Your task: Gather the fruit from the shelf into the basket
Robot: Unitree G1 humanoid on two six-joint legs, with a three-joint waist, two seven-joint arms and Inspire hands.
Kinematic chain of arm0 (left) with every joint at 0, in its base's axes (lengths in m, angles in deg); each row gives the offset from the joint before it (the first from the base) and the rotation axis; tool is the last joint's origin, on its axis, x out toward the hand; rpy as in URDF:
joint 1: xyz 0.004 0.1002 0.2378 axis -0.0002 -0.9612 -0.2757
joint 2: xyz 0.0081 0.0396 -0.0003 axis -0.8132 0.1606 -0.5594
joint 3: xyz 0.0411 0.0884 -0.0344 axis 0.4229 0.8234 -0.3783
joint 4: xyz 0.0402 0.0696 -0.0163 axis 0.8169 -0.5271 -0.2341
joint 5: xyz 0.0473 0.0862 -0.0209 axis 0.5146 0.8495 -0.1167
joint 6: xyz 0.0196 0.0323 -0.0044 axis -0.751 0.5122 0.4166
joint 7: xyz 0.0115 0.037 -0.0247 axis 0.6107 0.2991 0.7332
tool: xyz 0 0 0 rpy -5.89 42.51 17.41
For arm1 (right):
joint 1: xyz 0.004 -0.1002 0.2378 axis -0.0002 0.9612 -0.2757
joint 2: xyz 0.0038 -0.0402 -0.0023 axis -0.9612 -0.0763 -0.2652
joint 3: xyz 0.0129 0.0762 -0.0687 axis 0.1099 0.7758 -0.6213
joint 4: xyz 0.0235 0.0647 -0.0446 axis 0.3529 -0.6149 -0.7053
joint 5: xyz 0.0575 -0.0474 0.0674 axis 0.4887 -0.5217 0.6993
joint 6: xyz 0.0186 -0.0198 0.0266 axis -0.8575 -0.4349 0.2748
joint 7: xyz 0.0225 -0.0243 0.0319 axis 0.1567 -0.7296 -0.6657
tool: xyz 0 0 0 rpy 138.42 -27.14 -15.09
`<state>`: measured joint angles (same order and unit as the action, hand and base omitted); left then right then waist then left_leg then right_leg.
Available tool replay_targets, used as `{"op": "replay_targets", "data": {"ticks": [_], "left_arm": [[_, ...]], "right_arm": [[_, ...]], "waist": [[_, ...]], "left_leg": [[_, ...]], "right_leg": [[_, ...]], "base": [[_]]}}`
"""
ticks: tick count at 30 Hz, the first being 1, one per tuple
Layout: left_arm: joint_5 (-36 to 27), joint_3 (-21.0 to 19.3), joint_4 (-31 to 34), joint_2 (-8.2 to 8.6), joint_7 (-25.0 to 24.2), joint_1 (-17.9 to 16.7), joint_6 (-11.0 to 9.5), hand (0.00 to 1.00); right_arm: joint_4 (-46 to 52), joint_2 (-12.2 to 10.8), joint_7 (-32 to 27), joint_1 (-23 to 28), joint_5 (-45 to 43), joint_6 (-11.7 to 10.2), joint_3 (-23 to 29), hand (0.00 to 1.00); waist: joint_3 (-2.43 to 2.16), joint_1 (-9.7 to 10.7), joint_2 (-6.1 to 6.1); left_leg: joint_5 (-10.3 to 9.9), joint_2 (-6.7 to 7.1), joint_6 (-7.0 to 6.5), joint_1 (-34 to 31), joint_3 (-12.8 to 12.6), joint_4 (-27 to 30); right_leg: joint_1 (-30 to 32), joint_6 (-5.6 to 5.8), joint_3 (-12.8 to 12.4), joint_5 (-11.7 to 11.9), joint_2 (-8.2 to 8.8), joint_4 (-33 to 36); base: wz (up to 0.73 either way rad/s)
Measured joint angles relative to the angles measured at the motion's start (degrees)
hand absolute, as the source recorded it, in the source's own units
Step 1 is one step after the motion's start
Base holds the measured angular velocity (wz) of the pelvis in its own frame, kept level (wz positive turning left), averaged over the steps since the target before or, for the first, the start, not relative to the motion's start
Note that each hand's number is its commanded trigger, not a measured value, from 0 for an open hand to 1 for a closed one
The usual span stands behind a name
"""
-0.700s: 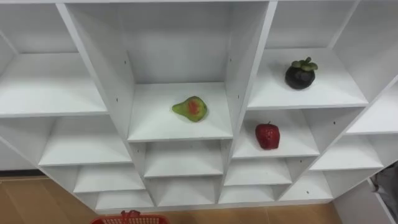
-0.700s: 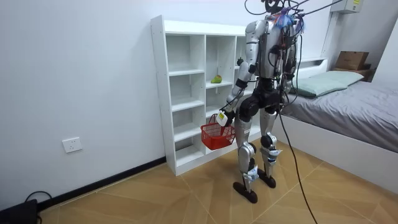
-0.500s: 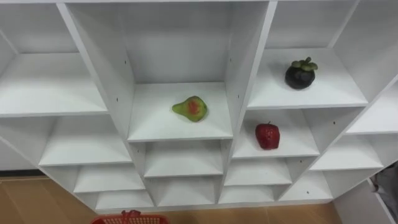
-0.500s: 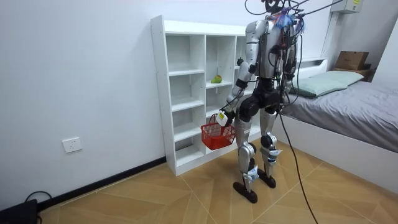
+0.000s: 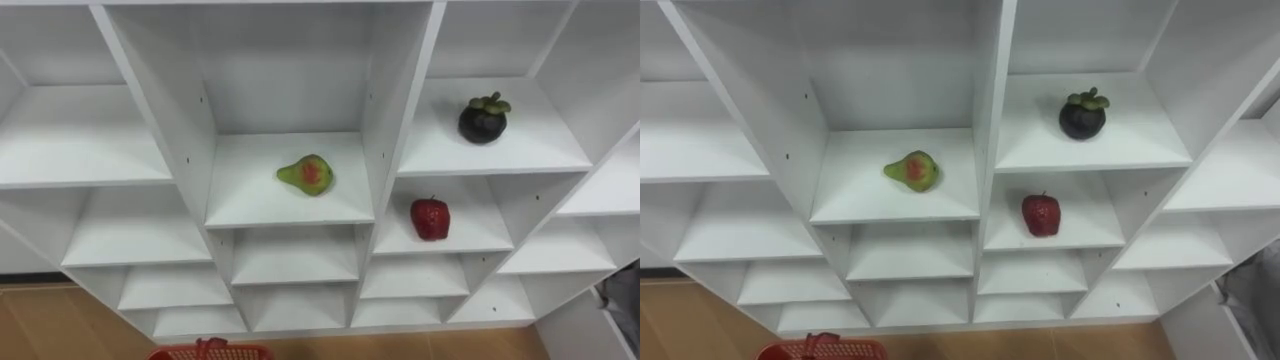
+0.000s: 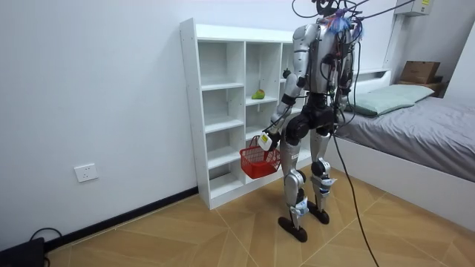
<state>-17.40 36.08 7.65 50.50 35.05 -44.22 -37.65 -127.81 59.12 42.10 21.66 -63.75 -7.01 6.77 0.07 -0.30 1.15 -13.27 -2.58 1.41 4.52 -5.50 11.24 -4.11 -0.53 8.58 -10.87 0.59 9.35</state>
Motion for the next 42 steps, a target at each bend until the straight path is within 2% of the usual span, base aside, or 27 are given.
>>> {"op": "replay_targets", "data": {"ticks": [9, 15, 23, 32, 37, 42], "left_arm": [[-0.8, 0.0, 0.0, 0.11, 0.2, 0.0, 0.0, 1.0], [-0.8, 0.1, -0.1, 0.19, 0.2, 0.1, 0.0, 1.0], [-0.5, 0.2, -0.1, 0.34, 0.2, 0.2, 0.0, 1.0], [-0.8, 1.3, -0.1, 0.49, 1.3, 0.2, 0.0, 1.0], [-0.8, 1.3, 0.0, 0.35, 1.1, 0.2, -0.3, 1.0], [-0.9, 1.3, 1.0, 0.18, 1.2, 0.1, -0.3, 1.0]], "right_arm": [[0.0, 0.0, -0.3, 0.0, 0.0, 0.0, -0.1, 0.0], [-0.1, 0.0, -0.4, 0.0, -0.1, 0.0, -0.3, 0.0], [0.7, 0.0, -2.8, 0.0, -2.5, -0.2, -0.7, 0.0], [3.2, -0.1, -8.8, -0.3, -10.0, -2.1, -2.0, 0.0], [9.3, 0.0, -10.8, 1.6, -14.7, -2.5, -2.0, 0.0], [20.6, 0.0, -13.1, 5.4, -18.7, -2.8, -2.1, 0.0]], "waist": [[-0.29, -0.1, 0.05], [-0.04, -0.1, -0.08], [-0.01, 0.0, -0.64], [0.23, -0.1, -0.61], [0.26, -0.1, -0.54], [0.0, -0.1, -0.74]], "left_leg": [[0.0, 0.0, 0.0, -0.4, 0.0, 0.0], [0.0, 0.0, 0.0, -0.5, 0.0, 0.0], [0.0, 0.03, 0.0, -0.6, 0.0, 0.0], [0.0, 0.02, -0.05, 0.1, -0.5, -0.5], [0.0, 0.03, -0.07, -0.1, -0.6, -0.5], [0.0, 0.02, -0.07, -0.4, -0.7, -0.5]], "right_leg": [[0.0, 0.08, 0.1, 0.3, -0.02, -0.7], [0.1, 0.08, 0.1, 0.3, -0.03, -0.7], [0.2, 0.14, 0.0, 0.3, -0.04, -0.7], [0.0, 0.17, -0.6, 0.4, -0.07, -0.5], [0.3, 0.2, -0.8, 0.4, -0.06, -0.6], [0.6, 0.21, -0.9, 0.4, -0.09, -0.7]], "base": [[0.0], [0.0], [0.0], [-0.02], [0.0], [-0.01]]}}
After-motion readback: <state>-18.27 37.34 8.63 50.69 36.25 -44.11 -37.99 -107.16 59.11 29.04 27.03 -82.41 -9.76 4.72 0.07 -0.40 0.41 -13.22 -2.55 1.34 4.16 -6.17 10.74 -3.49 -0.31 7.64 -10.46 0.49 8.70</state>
